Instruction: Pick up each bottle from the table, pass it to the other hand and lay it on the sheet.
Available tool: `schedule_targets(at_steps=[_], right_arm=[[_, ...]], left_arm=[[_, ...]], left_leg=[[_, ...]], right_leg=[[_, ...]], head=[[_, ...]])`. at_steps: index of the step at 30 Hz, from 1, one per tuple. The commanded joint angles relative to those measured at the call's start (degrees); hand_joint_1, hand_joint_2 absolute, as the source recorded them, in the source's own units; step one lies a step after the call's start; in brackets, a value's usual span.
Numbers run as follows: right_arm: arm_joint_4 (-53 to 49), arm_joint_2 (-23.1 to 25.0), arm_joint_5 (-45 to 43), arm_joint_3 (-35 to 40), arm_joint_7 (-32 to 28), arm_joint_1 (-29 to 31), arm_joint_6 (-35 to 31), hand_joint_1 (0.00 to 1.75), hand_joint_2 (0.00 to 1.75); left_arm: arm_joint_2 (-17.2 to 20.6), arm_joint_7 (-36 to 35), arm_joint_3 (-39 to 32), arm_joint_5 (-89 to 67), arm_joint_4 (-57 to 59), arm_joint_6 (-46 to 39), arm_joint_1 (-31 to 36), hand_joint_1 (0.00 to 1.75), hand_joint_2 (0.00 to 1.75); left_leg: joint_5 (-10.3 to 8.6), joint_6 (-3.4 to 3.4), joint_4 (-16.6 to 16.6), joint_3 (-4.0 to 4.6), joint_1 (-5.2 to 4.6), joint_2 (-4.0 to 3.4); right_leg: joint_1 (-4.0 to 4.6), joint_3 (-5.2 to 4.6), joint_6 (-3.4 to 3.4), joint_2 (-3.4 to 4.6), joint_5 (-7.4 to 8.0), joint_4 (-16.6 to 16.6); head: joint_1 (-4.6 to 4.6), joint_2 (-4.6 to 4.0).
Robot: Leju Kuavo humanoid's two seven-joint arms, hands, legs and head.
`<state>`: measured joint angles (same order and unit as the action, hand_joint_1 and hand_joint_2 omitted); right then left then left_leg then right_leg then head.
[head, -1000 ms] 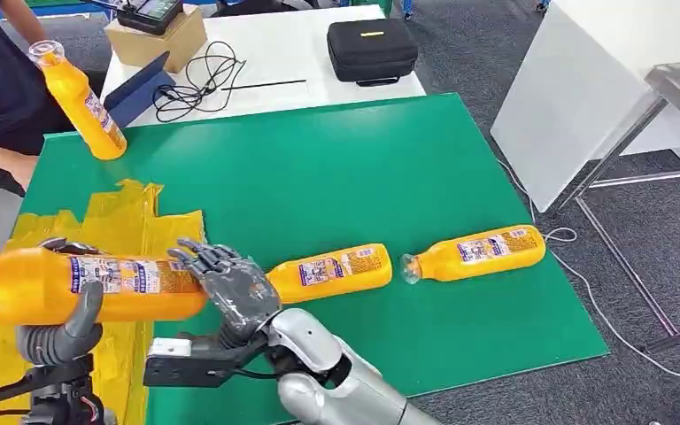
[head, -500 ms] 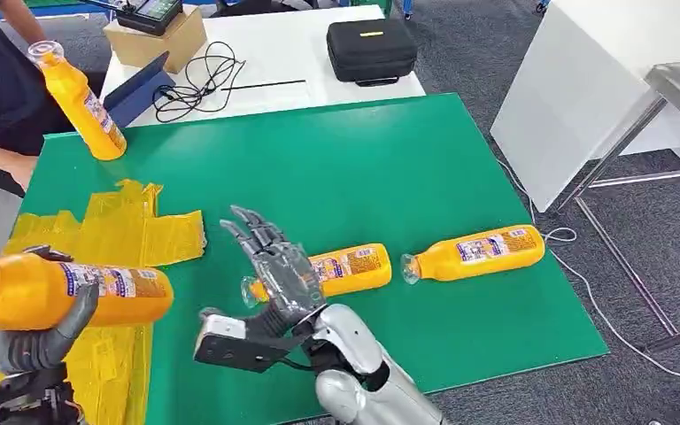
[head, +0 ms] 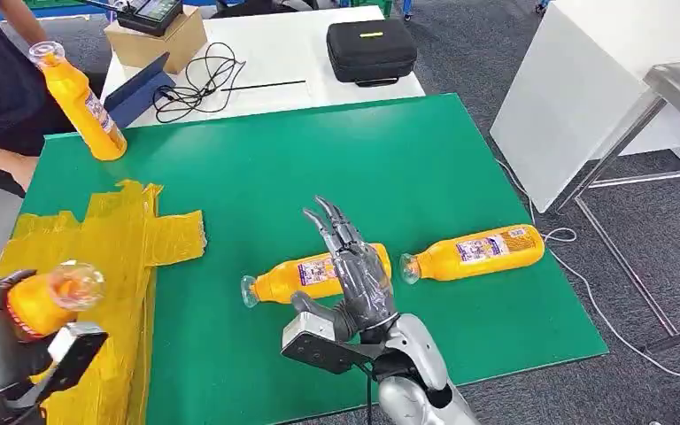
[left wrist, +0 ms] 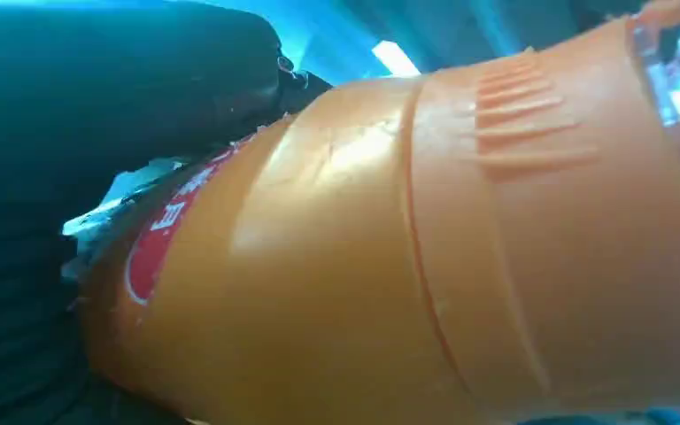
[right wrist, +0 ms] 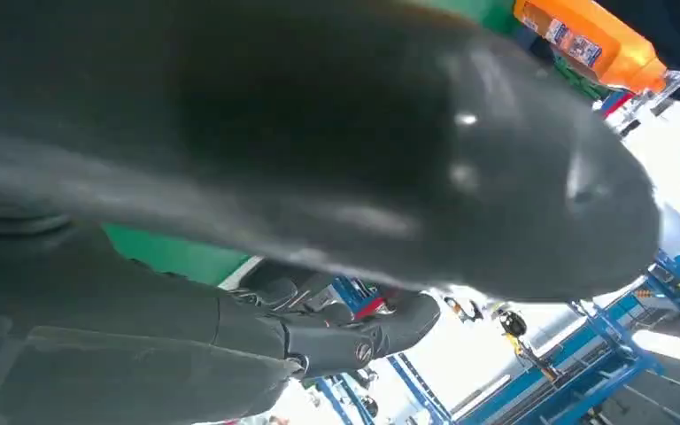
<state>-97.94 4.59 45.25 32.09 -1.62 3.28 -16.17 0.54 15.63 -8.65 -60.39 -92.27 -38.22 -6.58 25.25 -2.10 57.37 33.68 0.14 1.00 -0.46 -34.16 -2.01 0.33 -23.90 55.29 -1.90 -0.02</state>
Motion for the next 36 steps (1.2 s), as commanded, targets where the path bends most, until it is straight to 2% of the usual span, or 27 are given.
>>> schedule_targets(at_steps=[1,4,8,21,26,27,28,30,31,32,36], right_arm=[[0.30,-4.25,-2.01,0.89,-0.40,0.94,-0.68,0.00,0.00],[0.05,-4.27,-2.11,0.97,-0.16,0.86,-0.32,0.00,0.00],[0.26,-4.11,-2.18,1.20,0.22,1.44,0.58,0.00,0.00],[0.27,-4.10,-2.19,1.18,0.26,1.49,0.61,0.00,0.00],[0.50,-3.61,-2.23,1.60,1.57,3.15,2.18,0.00,0.00],[0.58,-3.56,-2.35,1.63,1.66,3.31,2.38,0.00,0.00],[0.63,-3.50,-2.32,1.63,1.78,3.46,2.55,0.00,0.00],[0.51,-3.48,-2.09,1.36,2.00,3.43,2.92,0.00,0.00],[0.39,-3.28,-1.88,1.04,2.40,3.40,3.59,0.00,0.00],[0.39,-3.24,-1.70,0.80,2.74,3.55,3.94,0.00,0.00],[0.11,-3.13,0.15,-1.33,5.32,3.95,6.26,0.00,0.00]], left_arm=[[4.21,-5.12,8.63,-7.59,24.30,-1.62,9.71,1.75,1.75],[4.42,-5.23,10.43,-4.29,26.17,0.61,11.42,1.75,1.75],[3.46,-4.66,13.49,-3.03,34.38,1.07,16.92,1.75,1.75],[3.48,-4.65,13.64,-2.94,34.76,0.87,17.12,1.75,1.75],[1.26,-6.07,16.70,-3.05,43.24,3.14,23.97,1.75,1.75],[1.39,-7.17,17.38,-3.93,45.32,4.25,25.09,1.45,1.75],[1.52,-7.65,18.17,-4.35,47.67,5.40,26.09,0.00,1.75],[2.00,-7.67,18.91,-3.73,50.69,8.57,27.09,0.00,1.75],[2.49,-10.47,19.77,-6.26,52.65,9.40,27.67,0.00,1.75],[2.41,-10.90,19.75,-6.41,53.52,10.45,28.00,0.00,0.00],[2.02,-10.29,19.14,-4.86,55.55,14.80,29.98,0.00,0.00]], left_leg=[[-0.05,0.06,-0.14,-0.23,-0.05,0.20],[0.02,0.07,-0.09,-0.26,-0.01,0.02],[-0.03,0.07,-0.09,-0.22,-0.03,0.18],[0.02,0.05,-0.03,-0.14,-0.01,-0.07],[-0.02,0.06,0.01,-0.09,0.00,0.13],[-0.05,0.04,-0.01,-0.06,-0.02,0.14],[-0.01,0.08,0.01,-0.17,-0.01,0.16],[-0.04,0.04,-0.03,-0.12,-0.02,0.13],[-0.02,0.07,-0.03,-0.20,-0.01,0.11],[-0.02,0.05,-0.04,-0.18,-0.03,0.07],[0.02,0.07,0.00,-0.22,0.00,0.04]], right_leg=[[-0.04,0.28,0.03,-0.27,-0.05,-0.08],[0.00,0.30,0.04,-0.10,-0.04,-0.06],[-0.02,0.29,0.02,-0.29,-0.05,-0.04],[0.00,0.16,0.02,-0.01,0.00,-0.01],[0.01,0.17,0.02,-0.21,-0.03,0.02],[-0.01,0.12,0.01,-0.20,0.00,0.01],[0.00,0.25,0.03,-0.26,-0.05,0.03],[-0.02,0.18,0.01,-0.15,0.02,-0.01],[0.00,0.28,0.03,-0.16,0.00,-0.01],[-0.02,0.25,0.02,-0.10,0.01,-0.01],[0.01,0.27,0.02,-0.11,-0.03,0.02]], head=[[0.00,0.00],[0.00,0.00],[0.00,0.00],[0.02,0.00],[0.00,0.00],[0.00,0.00],[0.00,0.00],[0.02,0.00],[-0.02,0.00],[0.00,0.00],[0.02,0.00]])
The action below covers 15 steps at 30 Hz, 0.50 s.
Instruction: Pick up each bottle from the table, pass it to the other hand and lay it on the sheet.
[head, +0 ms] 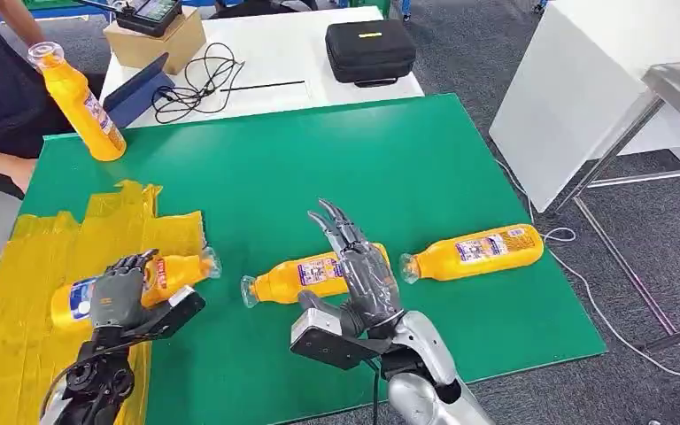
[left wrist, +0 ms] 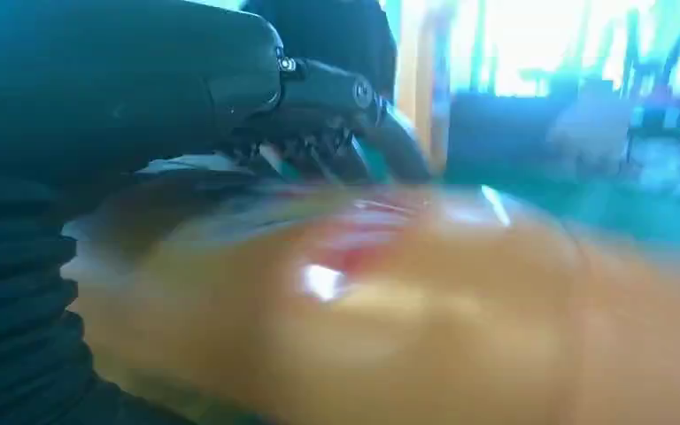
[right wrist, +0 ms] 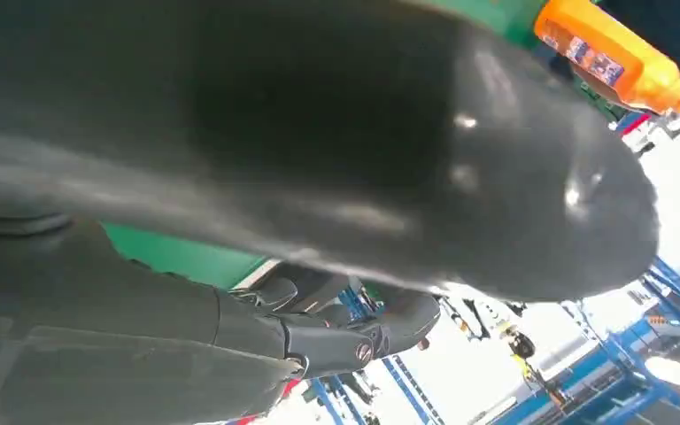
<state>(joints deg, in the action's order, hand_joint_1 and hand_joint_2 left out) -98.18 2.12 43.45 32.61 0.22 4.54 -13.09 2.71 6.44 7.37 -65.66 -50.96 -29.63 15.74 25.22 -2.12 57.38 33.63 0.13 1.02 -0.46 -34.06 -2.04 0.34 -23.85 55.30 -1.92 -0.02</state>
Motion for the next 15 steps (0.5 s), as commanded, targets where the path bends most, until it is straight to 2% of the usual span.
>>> schedule_targets(at_steps=[1,4,7,9,15], right_arm=[[0.04,-0.55,2.29,-2.88,3.75,2.51,3.45,0.00,0.00],[-0.70,-0.52,3.07,-4.98,3.73,1.35,3.91,0.00,0.00],[-1.21,-0.73,3.95,-6.23,3.09,-0.46,3.80,0.00,0.00],[-1.20,-0.78,3.97,-6.26,3.05,-0.55,3.79,0.00,0.00],[-1.61,-0.73,5.99,-8.71,4.20,-1.33,4.26,0.00,0.00]], left_arm=[[-0.18,0.09,2.86,1.68,13.39,6.94,7.75,0.00,0.00],[0.31,0.53,3.01,2.40,8.07,8.27,6.11,0.00,0.00],[0.41,0.94,2.51,4.60,-2.01,10.42,2.18,0.00,0.00],[0.42,0.87,2.49,4.68,-2.47,10.57,1.98,0.00,0.00],[-0.38,5.57,-0.60,20.32,-20.85,15.82,-2.24,0.00,0.00]], left_leg=[[0.03,0.08,-0.02,-0.15,0.00,0.06],[0.01,0.06,-0.02,-0.14,0.00,0.13],[0.05,0.08,-0.01,-0.22,0.02,0.02],[0.05,0.08,0.00,-0.22,0.02,0.05],[0.06,0.05,0.06,-0.13,0.05,0.09]], right_leg=[[0.01,0.17,0.05,-0.15,-0.09,0.01],[0.01,0.19,0.04,-0.18,-0.04,-0.01],[0.03,0.26,0.06,-0.11,-0.05,-0.01],[0.03,0.27,0.06,-0.15,-0.06,-0.01],[0.06,0.21,0.04,-0.16,-0.08,0.02]], head=[[0.00,0.00],[0.04,0.00],[0.02,0.00],[0.02,0.00],[0.02,0.00]])
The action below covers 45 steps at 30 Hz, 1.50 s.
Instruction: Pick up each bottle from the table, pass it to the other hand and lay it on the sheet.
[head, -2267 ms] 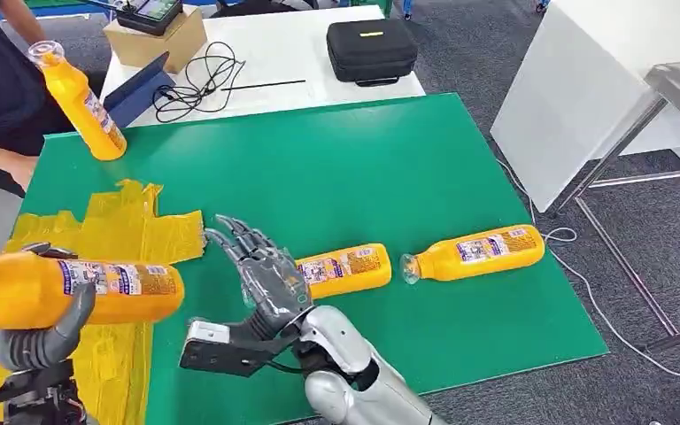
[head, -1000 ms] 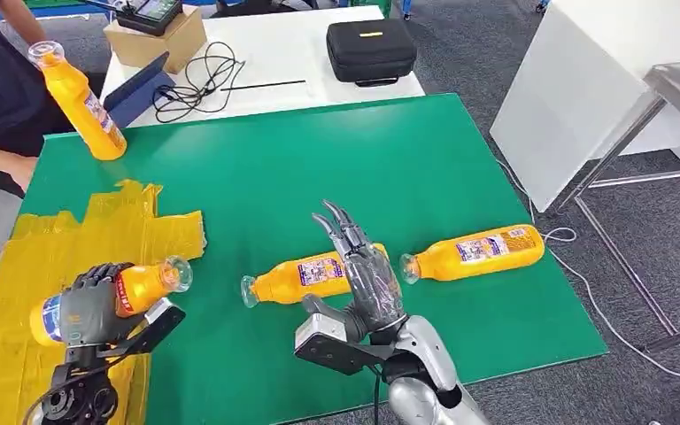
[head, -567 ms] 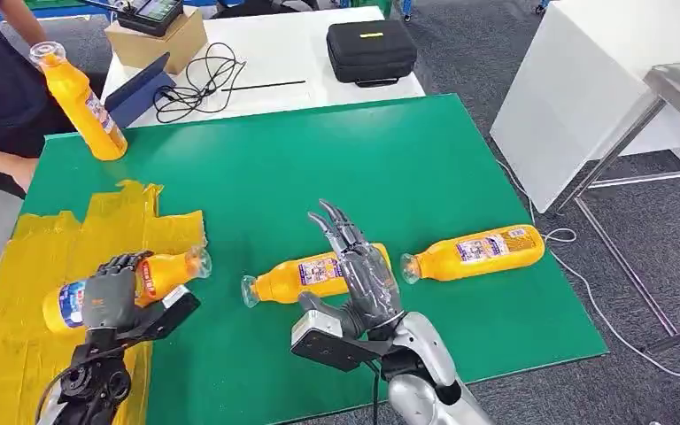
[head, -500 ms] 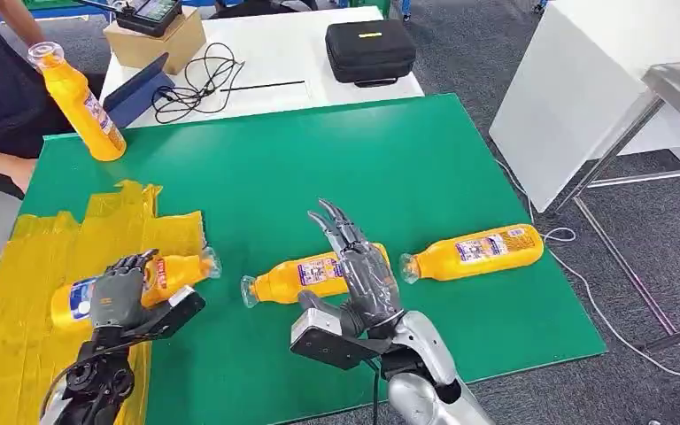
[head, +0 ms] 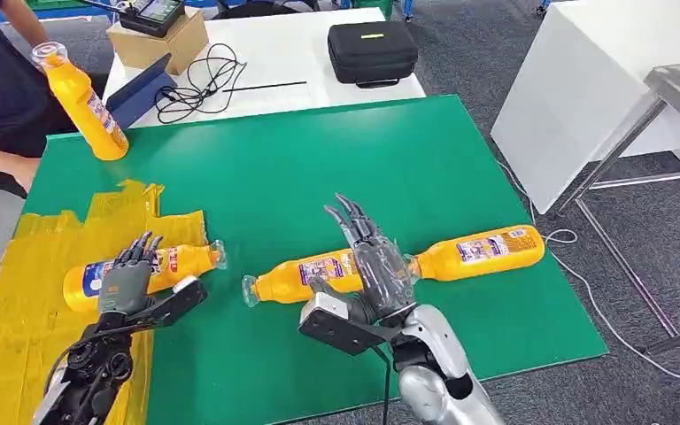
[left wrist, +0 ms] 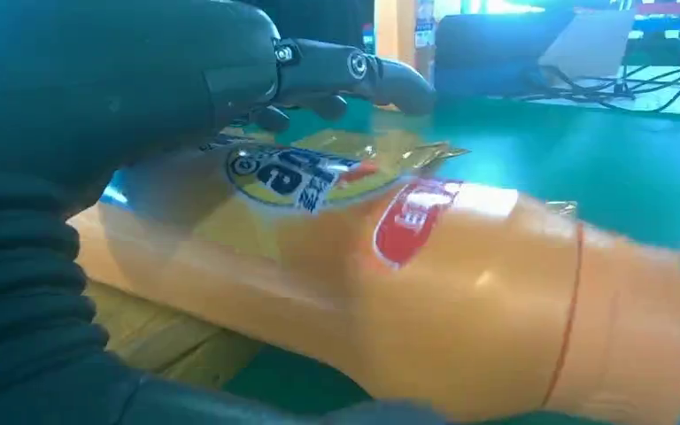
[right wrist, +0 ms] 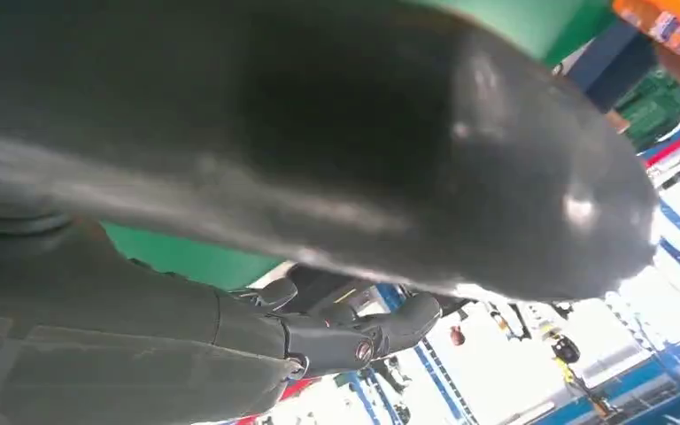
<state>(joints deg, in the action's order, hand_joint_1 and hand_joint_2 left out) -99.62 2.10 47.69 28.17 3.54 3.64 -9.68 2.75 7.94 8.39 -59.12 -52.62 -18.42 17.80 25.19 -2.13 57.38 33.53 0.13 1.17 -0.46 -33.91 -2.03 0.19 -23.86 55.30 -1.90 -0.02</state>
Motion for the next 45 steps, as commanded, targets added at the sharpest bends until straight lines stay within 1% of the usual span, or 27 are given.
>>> schedule_targets(at_steps=[1,2,3,5,6,7,8,10,12,13,14,17,18,22,23,25,26,31,32,35,36,37,38,41,42,45], right_arm=[[-0.58,-0.60,2.55,-5.26,1.36,-0.74,1.88,0.00,0.00],[-0.70,-0.63,3.20,-5.89,1.62,-0.90,2.41,0.00,0.00],[-0.59,-0.71,3.51,-6.41,1.68,-0.98,3.08,0.00,1.75],[0.43,-1.38,3.16,-6.92,2.29,-0.88,5.62,0.00,1.75],[1.45,-2.09,2.19,-7.00,2.29,-0.98,7.08,0.00,1.75],[2.83,-3.17,1.67,-6.52,2.56,-0.73,9.71,0.00,1.75],[4.56,-4.05,1.93,-6.03,2.79,-0.14,11.35,0.00,1.75],[9.63,-5.52,3.62,-4.63,3.49,2.30,13.22,0.00,1.75],[13.81,-6.65,5.59,-2.97,4.13,4.71,13.77,0.00,1.75],[14.57,-6.60,5.71,-2.93,4.07,5.02,13.49,0.00,1.75],[14.57,-6.60,5.71,-2.93,4.07,5.02,13.49,0.00,1.75],[14.57,-6.60,5.71,-2.93,4.07,5.02,13.49,0.00,1.75],[14.57,-6.60,5.71,-2.93,4.07,5.02,13.49,0.00,1.75],[14.01,-7.00,6.54,-2.40,4.56,5.15,13.83,0.00,1.75],[14.83,-7.37,7.11,-1.81,4.80,5.67,14.16,0.00,1.75],[18.66,-7.83,7.65,-0.63,4.86,7.80,14.72,0.00,1.75],[20.49,-7.74,7.90,-0.36,4.85,8.76,14.78,0.00,1.75],[28.23,-6.46,9.88,0.51,4.34,12.79,15.54,0.00,1.75],[29.69,-6.13,10.81,0.46,4.10,13.49,14.88,0.00,1.75],[33.74,-4.96,11.89,0.70,3.52,16.22,14.70,0.00,1.75],[35.13,-4.41,12.21,0.77,3.41,17.24,14.85,0.00,1.75],[37.10,-3.60,12.41,0.85,3.27,18.57,15.03,0.00,1.75],[39.12,-2.88,12.49,1.07,3.11,19.87,15.20,0.00,1.75],[46.78,-0.28,12.94,2.05,1.98,24.18,15.36,0.00,1.75],[49.63,1.05,12.97,2.20,1.27,25.63,15.00,0.00,1.75],[53.70,3.35,13.14,2.71,0.63,27.64,14.85,0.00,1.75]], left_arm=[[-0.98,5.13,-2.96,18.97,-24.16,5.07,-5.65,0.00,0.00],[-1.40,6.22,-4.16,23.30,-27.87,5.31,-6.93,0.00,0.00],[-1.88,7.06,-5.37,26.61,-31.36,4.60,-8.27,0.00,0.00],[-2.84,9.32,-8.14,36.00,-38.10,4.53,-11.47,0.00,0.00],[-2.80,10.36,-9.27,41.65,-40.95,5.29,-13.51,0.00,0.00],[-3.30,12.00,-10.26,47.32,-42.94,6.24,-14.67,0.00,0.00],[-3.53,12.80,-10.79,50.72,-44.17,6.72,-15.28,0.00,0.00],[-3.44,13.94,-10.83,55.52,-45.99,7.54,-15.62,0.00,0.00],[-3.25,14.47,-10.32,57.28,-47.15,7.48,-16.09,0.00,0.00],[-3.16,14.47,-10.15,57.27,-47.32,7.43,-16.22,0.00,0.00],[-3.16,14.47,-10.15,57.27,-47.32,7.43,-16.22,0.00,0.00],[-3.16,14.47,-10.15,57.27,-47.32,7.43,-16.22,0.00,0.00],[-3.16,14.47,-10.15,57.27,-47.32,7.43,-16.22,0.00,0.00],[-3.18,14.85,-9.95,57.54,-46.97,7.17,-16.13,0.00,0.00],[-3.07,15.49,-9.70,58.25,-47.48,7.18,-16.57,0.00,0.00],[-2.52,16.56,-8.68,59.25,-48.76,7.19,-17.67,0.00,0.00],[-2.47,17.03,-8.36,59.60,-49.23,7.07,-17.87,0.00,0.00],[-1.66,19.03,-5.77,60.68,-49.90,6.30,-17.61,0.00,0.00],[-1.51,19.72,-5.16,60.81,-49.92,5.58,-17.62,0.00,0.00],[-1.48,20.10,-3.92,61.16,-49.88,4.66,-17.35,0.00,0.00],[-1.45,20.15,-3.66,61.38,-49.87,4.38,-17.23,0.00,0.00],[-1.61,20.59,-3.49,62.14,-50.03,4.15,-17.06,0.00,0.00],[-1.62,20.88,-3.24,62.48,-50.07,3.81,-16.78,0.00,0.00],[-1.37,20.92,-2.54,62.96,-50.61,2.86,-16.12,0.00,0.00],[-1.47,21.21,-2.66,63.34,-51.42,2.22,-16.46,0.00,0.00],[-1.84,21.53,-2.97,63.60,-52.95,1.15,-17.31,0.00,0.00]], left_leg=[[0.15,0.08,0.13,-0.05,0.06,-0.06],[0.12,0.07,0.13,0.04,0.07,-0.06],[0.18,0.08,0.15,-0.04,0.08,-0.10],[0.11,0.06,0.08,0.06,0.05,-0.17],[0.20,0.07,0.11,-0.02,0.06,-0.30],[0.17,0.05,0.06,0.00,0.06,-0.32],[0.23,0.08,0.05,-0.13,0.03,-0.37],[0.13,0.07,0.00,-0.01,0.05,-0.32],[0.22,0.12,0.01,-0.22,0.08,-0.47],[0.12,0.08,-0.01,-0.01,0.06,-0.35],[0.17,0.11,0.02,-0.10,0.07,-0.44],[0.07,0.06,-0.02,0.09,0.03,-0.19],[0.12,0.10,-0.02,-0.04,0.02,-0.26],[0.09,0.07,-0.03,0.01,0.03,-0.16],[0.09,0.07,-0.03,0.01,0.03,-0.15],[0.24,0.14,-0.01,-0.27,0.04,-0.30],[0.13,0.07,-0.03,-0.06,0.03,-0.27],[0.11,0.10,-0.03,-0.09,0.04,-0.28],[0.14,0.12,-0.02,-0.17,0.04,-0.31],[0.08,0.08,-0.03,-0.04,0.01,-0.20],[0.12,0.12,-0.04,-0.16,0.02,-0.30],[0.08,0.08,-0.03,-0.02,0.02,-0.24],[0.13,0.12,-0.03,-0.15,0.02,-0.35],[0.08,0.08,-0.01,-0.03,0.03,-0.31],[0.12,0.11,0.00,-0.12,0.05,-0.38],[0.12,0.12,0.02,-0.13,0.05,-0.44]], right_leg=[[0.07,0.09,0.04,-0.05,-0.13,0.08],[0.08,0.00,0.03,-0.03,-0.09,0.06],[0.09,0.07,0.04,-0.02,-0.14,0.08],[0.06,-0.04,0.03,0.08,-0.05,0.02],[0.07,0.02,0.04,0.19,-0.10,0.05],[0.07,-0.02,0.03,0.23,-0.04,-0.01],[0.05,0.08,0.04,0.24,-0.11,0.02],[0.06,-0.02,0.03,0.19,-0.01,-0.07],[0.10,0.16,0.06,0.27,-0.06,-0.07],[0.08,-0.01,0.04,0.22,0.00,-0.08],[0.10,0.07,0.06,0.28,-0.02,-0.06],[0.04,-0.08,0.03,0.11,-0.01,-0.05],[0.03,0.03,0.05,0.15,-0.04,-0.04],[0.04,0.00,0.03,0.08,-0.04,-0.05],[0.03,0.01,0.03,0.08,-0.04,-0.05],[0.06,0.25,0.07,0.15,-0.16,-0.02],[0.04,0.04,0.03,0.18,-0.04,-0.06],[0.05,0.08,0.05,0.17,-0.02,-0.05],[0.06,0.15,0.06,0.17,-0.05,-0.04],[0.02,0.04,0.04,0.11,-0.02,-0.04],[0.04,0.13,0.07,0.18,-0.04,-0.04],[0.03,0.01,0.03,0.16,0.00,-0.04],[0.03,0.10,0.06,0.23,-0.02,-0.02],[0.04,0.00,0.05,0.22,0.01,-0.02],[0.06,0.07,0.07,0.26,-0.01,0.00],[0.07,0.04,0.07,0.31,-0.01,0.02]], head=[[0.00,0.00],[0.00,0.00],[0.00,0.00],[0.00,0.00],[0.00,0.00],[0.00,0.00],[0.00,0.00],[0.02,0.00],[0.00,0.00],[0.02,0.00],[0.02,0.00],[-0.02,0.00],[0.00,0.00],[0.00,0.00],[0.00,0.00],[0.00,0.00],[0.02,0.00],[0.02,0.00],[0.02,0.00],[0.02,0.00],[0.00,0.00],[0.00,0.00],[0.00,0.00],[0.02,0.00],[0.02,0.00],[0.00,0.00]])
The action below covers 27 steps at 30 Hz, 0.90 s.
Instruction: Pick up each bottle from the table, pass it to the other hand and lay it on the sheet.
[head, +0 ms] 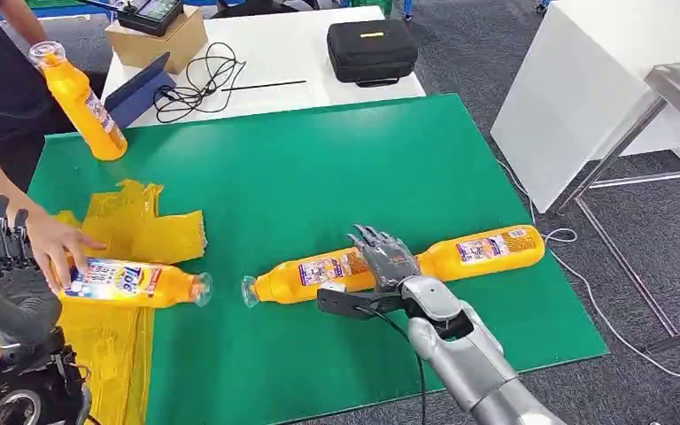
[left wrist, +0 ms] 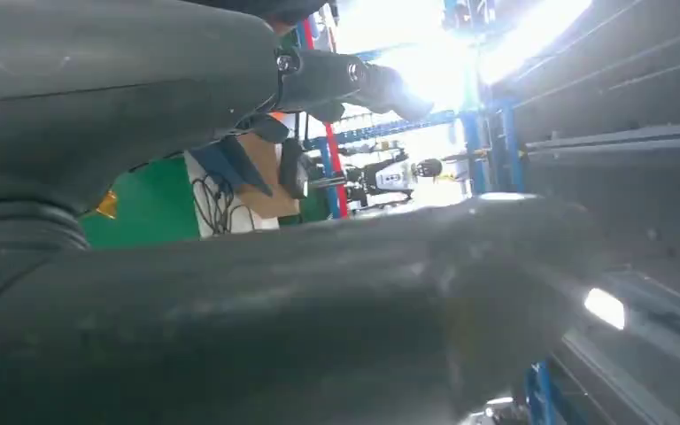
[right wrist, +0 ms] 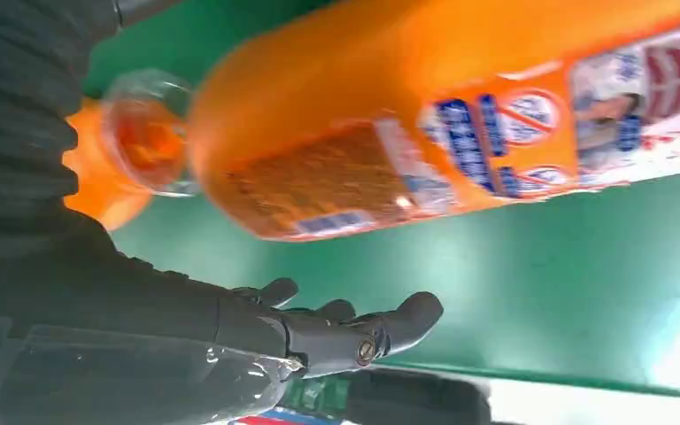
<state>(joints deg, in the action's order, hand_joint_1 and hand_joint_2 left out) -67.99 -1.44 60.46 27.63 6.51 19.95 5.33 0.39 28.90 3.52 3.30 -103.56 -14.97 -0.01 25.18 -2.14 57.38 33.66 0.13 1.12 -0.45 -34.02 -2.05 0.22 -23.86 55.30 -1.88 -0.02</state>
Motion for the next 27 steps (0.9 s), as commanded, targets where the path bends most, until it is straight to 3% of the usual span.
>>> schedule_targets(at_steps=[1,3,6,16,17,18,22,27], right_arm=[[23.03,7.20,0.63,3.66,-2.49,11.71,-0.08,0.00,1.75],[25.21,7.99,0.75,4.03,-2.72,12.33,-0.19,0.00,1.75],[25.85,7.98,0.73,4.11,-3.05,12.31,-0.78,0.00,1.75],[33.36,9.03,1.45,5.28,-2.66,12.27,0.95,0.00,1.75],[34.05,9.12,1.79,5.66,-2.42,12.46,1.29,1.57,1.75],[35.08,9.17,2.40,6.20,-1.84,12.55,2.27,1.75,1.75],[36.36,8.35,4.12,6.88,1.18,10.85,4.38,1.75,1.75],[28.97,6.12,8.32,4.20,6.15,7.89,2.58,1.75,1.75]], left_arm=[[0.42,0.69,1.69,1.25,-2.76,-2.53,-0.13,0.00,0.00],[0.06,1.04,1.28,2.17,-3.43,-2.38,-0.80,0.00,0.00],[-0.06,1.16,1.24,2.26,-3.16,-2.32,-0.71,0.00,0.00],[-0.96,1.15,1.32,3.11,-1.25,-0.65,1.69,0.00,0.00],[-0.98,1.05,1.21,3.33,-1.27,-0.48,1.69,0.00,0.00],[-1.21,1.05,0.90,3.41,-1.29,-0.47,1.63,0.00,0.00],[-1.62,1.19,0.56,3.82,-0.87,-0.69,1.83,0.00,0.00],[-2.79,0.88,-0.13,3.11,-0.93,-0.30,1.56,0.00,0.00]], left_leg=[[0.16,0.15,0.03,-0.32,0.04,-0.40],[0.34,0.28,0.08,-0.63,0.06,-0.60],[0.07,0.07,-0.03,-0.17,0.03,-0.23],[0.02,0.08,-0.05,-0.20,0.03,0.05],[0.02,0.08,-0.06,-0.21,0.03,0.03],[0.04,0.11,-0.07,-0.33,0.04,-0.01],[0.01,0.10,-0.10,-0.45,0.05,-0.04],[0.01,0.12,-0.13,-0.76,0.05,0.08]], right_leg=[[0.06,0.21,0.10,0.28,-0.06,0.06],[0.09,0.44,0.19,0.36,-0.23,0.18],[0.04,0.10,0.04,0.13,-0.02,-0.01],[0.03,0.21,0.05,-0.12,-0.05,-0.04],[0.04,0.22,0.06,-0.09,-0.04,-0.06],[0.05,0.31,0.08,-0.08,-0.06,-0.06],[0.07,0.42,0.07,-0.12,-0.04,-0.12],[0.08,0.72,0.09,-0.27,-0.07,-0.17]], head=[[0.00,0.00],[-0.02,0.00],[-0.02,0.00],[-0.04,0.00],[-0.02,0.00],[-0.02,0.00],[-0.02,0.00],[0.00,0.00]])
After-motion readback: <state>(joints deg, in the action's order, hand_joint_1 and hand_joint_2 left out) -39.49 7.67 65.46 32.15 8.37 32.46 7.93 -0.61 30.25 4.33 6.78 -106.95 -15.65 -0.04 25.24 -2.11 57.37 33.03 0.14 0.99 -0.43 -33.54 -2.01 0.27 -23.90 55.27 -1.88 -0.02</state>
